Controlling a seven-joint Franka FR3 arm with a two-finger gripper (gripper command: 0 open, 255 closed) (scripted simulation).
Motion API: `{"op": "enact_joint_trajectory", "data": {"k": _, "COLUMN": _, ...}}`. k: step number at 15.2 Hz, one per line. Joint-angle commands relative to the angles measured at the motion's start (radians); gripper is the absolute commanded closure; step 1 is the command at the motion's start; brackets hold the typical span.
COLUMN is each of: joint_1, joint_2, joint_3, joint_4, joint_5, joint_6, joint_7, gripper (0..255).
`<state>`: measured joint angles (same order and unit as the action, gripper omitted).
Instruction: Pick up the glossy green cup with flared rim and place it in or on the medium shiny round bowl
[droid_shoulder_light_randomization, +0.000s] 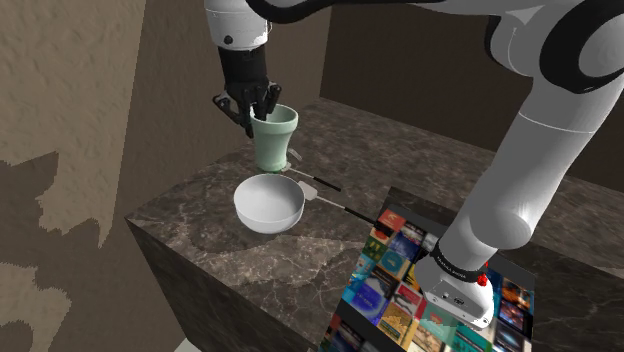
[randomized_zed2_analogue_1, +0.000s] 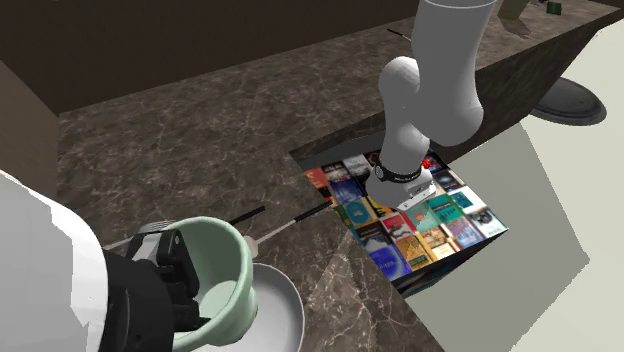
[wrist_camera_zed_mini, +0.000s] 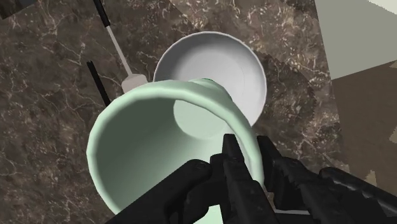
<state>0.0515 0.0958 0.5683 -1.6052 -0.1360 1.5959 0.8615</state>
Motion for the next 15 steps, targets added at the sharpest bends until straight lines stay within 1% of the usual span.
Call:
{"op": "enact_joint_trajectory", "data": {"k": 1, "joint_1": 0.0, "joint_2": 0.002, "joint_3": 0.0, "joint_4": -0.022, "joint_5": -0.001, "joint_6": 0.025, "joint_7": 0.003, "gripper": 255}}
{"op": "enact_joint_trajectory", "data": {"k": 15, "joint_1": -0.005, "joint_2": 0.008, "joint_3": -0.004, "joint_4": -0.204, "joint_5": -0.009, "joint_6": 0.21, "joint_7": 0.021, "gripper": 255}}
